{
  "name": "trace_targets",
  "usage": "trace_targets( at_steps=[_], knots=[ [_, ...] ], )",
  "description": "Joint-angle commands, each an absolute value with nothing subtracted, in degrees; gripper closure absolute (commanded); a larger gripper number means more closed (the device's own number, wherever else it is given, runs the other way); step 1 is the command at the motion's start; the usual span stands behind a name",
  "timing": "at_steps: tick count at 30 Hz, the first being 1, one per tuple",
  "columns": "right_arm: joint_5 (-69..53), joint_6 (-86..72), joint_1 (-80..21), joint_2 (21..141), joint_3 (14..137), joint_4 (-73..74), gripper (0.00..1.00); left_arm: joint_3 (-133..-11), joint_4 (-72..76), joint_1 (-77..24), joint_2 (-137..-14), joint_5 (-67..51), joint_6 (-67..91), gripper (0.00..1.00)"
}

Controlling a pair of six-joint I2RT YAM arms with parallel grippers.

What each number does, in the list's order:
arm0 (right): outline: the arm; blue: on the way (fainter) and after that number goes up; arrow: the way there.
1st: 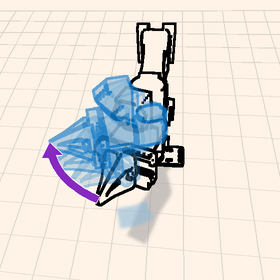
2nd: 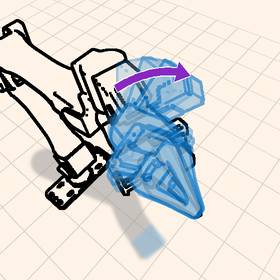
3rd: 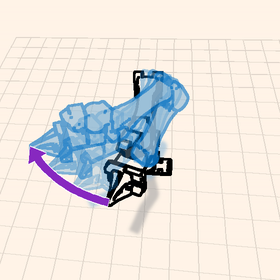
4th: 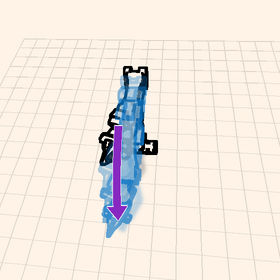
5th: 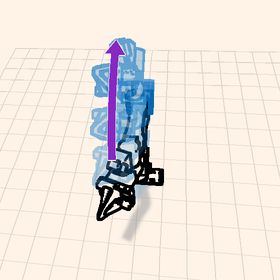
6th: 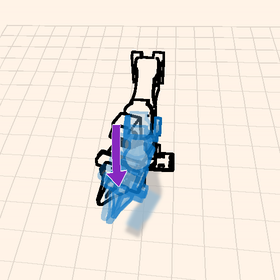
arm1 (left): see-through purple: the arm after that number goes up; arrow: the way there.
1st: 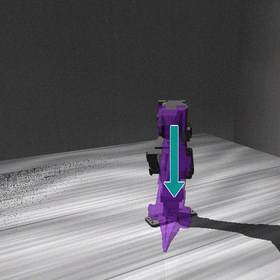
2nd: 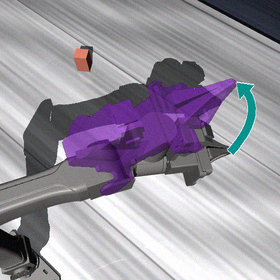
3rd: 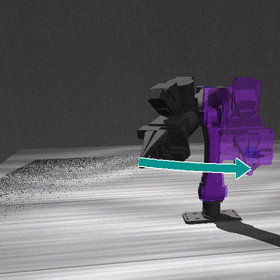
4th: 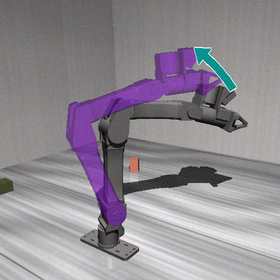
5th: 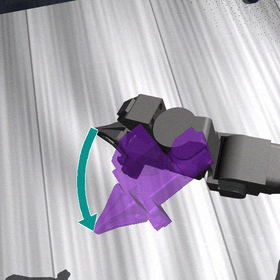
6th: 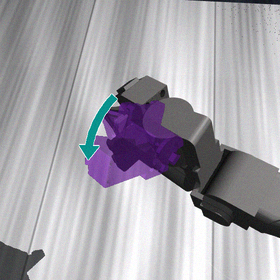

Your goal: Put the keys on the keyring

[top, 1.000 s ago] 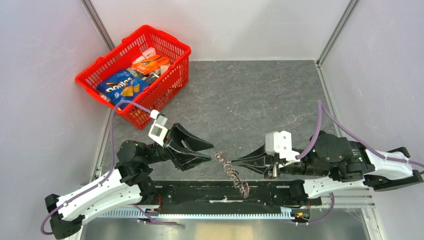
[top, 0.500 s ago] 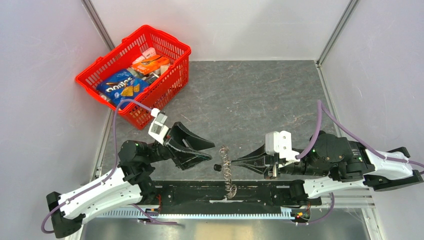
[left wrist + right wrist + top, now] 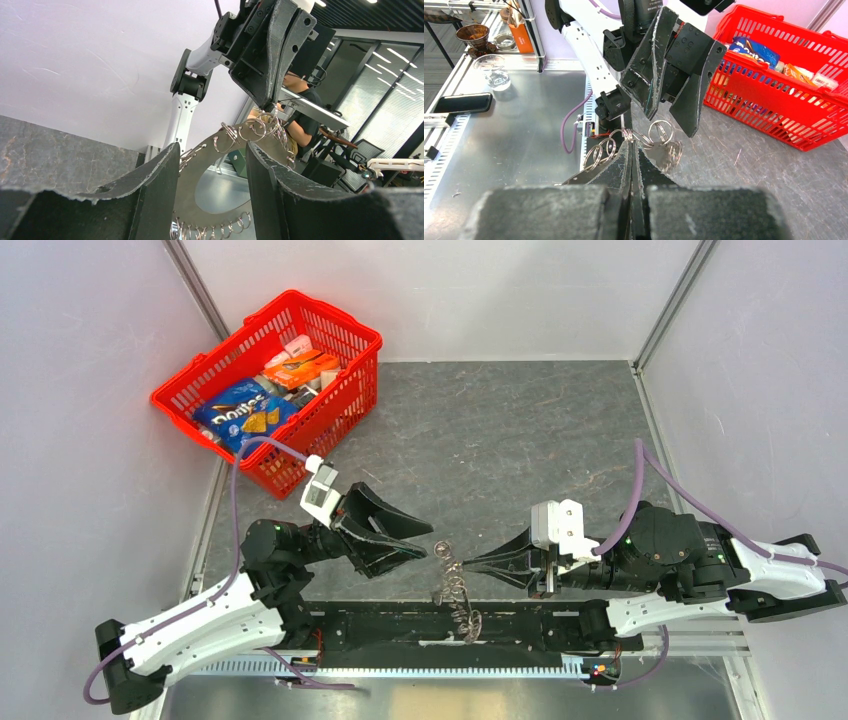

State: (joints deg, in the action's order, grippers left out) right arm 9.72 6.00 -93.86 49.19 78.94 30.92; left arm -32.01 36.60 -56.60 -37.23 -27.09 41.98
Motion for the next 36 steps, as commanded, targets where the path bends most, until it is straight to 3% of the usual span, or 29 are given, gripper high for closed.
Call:
trace_targets(
  at_steps=[1,11,20,28,36],
  knots=[
    [8.8,5.5,-93.7,48.8,82.0,27.0,1.00,-31.2,40.8,-56.5,-37.7,-27.4,42.3,0.43],
    [10.3,5.9,-93.7,48.6,81.8,26.9,1.00,-30.0,40.0,-56.5,-36.9,-26.6,41.2,0.43],
    [30.3,9.8,-90.4,49.7,72.6,24.6,1.00,-31.8,21.4,-56.5,-29.3,-17.6,33.8,0.43],
    [10.2,-2.7,-60.2,54.6,62.0,20.4,1.00,-32.0,13.8,-56.5,-23.1,-14.3,30.6,0.43],
    [-4.7,-5.9,-44.6,67.1,63.5,23.6,1.00,-31.8,10.1,-56.5,-20.9,-13.8,29.2,0.43]
  ],
)
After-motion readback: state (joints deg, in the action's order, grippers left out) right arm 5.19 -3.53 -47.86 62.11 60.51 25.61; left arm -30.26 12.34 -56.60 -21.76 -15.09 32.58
